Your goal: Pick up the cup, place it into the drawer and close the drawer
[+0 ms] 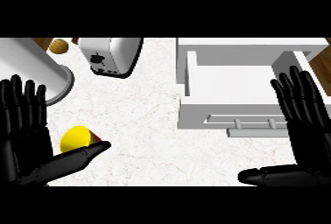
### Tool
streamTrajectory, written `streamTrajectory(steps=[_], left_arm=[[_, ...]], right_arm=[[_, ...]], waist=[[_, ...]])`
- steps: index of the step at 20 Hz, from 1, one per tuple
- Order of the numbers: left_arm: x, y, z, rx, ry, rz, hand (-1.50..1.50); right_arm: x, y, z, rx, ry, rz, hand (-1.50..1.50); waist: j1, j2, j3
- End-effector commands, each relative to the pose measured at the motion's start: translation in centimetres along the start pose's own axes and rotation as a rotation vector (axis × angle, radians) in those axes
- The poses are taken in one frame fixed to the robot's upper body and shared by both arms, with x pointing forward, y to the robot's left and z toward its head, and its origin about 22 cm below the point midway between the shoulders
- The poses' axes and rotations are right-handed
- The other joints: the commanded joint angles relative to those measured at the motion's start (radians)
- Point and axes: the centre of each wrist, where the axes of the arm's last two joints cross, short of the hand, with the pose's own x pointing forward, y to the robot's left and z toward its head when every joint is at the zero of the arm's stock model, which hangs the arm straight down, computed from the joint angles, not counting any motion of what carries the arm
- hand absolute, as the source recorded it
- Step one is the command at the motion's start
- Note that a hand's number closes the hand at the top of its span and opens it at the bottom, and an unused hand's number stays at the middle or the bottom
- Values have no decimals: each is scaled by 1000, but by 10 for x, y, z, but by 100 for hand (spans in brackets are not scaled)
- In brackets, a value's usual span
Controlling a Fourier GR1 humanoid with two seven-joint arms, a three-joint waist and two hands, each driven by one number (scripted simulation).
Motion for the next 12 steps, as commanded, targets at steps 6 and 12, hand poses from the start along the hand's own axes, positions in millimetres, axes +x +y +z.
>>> streamTrajectory(steps=[6, 12], left_arm=[[-23, -2, -10, 27, 7, -3, -150], [-4, 16, 11, 61, 40, -21, -150]], right_arm=[[-12, 1, -21, 23, -8, -7, -150], [-6, -11, -20, 5, 7, -9, -150]], waist=[[0, 1, 0], [3, 0, 0]])
